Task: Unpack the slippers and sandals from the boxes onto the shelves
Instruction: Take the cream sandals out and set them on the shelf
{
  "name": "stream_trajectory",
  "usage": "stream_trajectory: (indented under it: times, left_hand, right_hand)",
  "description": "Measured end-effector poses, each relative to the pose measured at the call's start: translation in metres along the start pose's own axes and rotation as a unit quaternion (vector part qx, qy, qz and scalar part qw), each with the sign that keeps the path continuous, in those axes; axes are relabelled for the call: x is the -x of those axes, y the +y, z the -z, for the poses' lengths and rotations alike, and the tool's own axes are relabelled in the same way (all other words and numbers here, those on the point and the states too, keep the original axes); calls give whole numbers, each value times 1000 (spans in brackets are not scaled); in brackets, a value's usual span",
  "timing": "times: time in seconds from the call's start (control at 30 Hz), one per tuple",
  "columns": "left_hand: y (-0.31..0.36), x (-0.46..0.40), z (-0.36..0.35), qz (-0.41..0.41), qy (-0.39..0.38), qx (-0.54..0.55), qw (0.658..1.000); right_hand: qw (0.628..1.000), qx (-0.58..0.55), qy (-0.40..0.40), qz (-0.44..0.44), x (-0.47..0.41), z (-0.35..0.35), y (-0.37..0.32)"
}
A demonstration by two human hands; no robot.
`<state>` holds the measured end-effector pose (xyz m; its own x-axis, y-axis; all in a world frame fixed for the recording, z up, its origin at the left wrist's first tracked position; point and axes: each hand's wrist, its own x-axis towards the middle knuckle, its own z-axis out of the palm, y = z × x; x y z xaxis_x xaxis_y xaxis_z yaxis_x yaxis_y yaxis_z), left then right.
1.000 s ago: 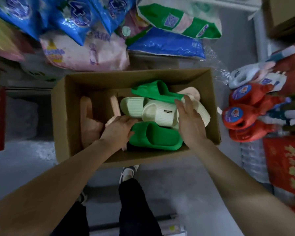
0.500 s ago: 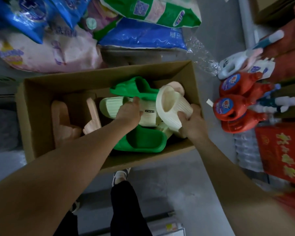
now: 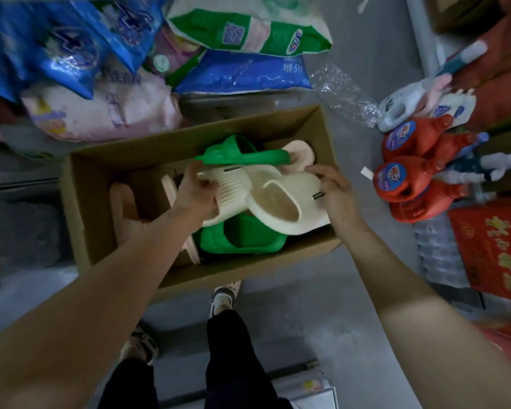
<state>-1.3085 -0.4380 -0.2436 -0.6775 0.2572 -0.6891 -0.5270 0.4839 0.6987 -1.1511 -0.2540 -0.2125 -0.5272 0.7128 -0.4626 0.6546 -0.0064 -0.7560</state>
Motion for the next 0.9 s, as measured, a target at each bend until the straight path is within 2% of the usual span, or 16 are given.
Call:
stream_trajectory:
  times: [0.07,0.17,0.27,0.37,0.43,0.53,0.7,0.83,0.9]
  left_hand:
    - [-12,13,14,33,35,-4,999]
    - [-45,31,30,100,48,-68,992]
    - [-70,48,29,175,-16,-33,984]
    - [-74,50,31,108,-24,-239,965]
    - [-70,44,34,83,-27,-305,948]
    - [-69,31,32,83,-85,-270,956]
    - [-75,26,31,121,-115,-101,981]
    - [-74,31,39,120,-125,-32,984]
    - [-69,40,46,106,-128,-34,986]
  right_hand:
    - [993,63,-95,34,12,-5,-6]
    - [953,203,-205,93,30,-19,-4]
    - [914,313,-189,174,36,-32,11]
    - [911,361,-129,154,34,-40,24]
    - [935,327,-104,86,39,-43,34]
    - [974,188,-119,-33,50,-41,50]
    - [983,99,-139,-75,53,-32,59]
    - [977,28,-151,-150,47,-21,41]
    - [974,24,-164,-153,49,-16,31]
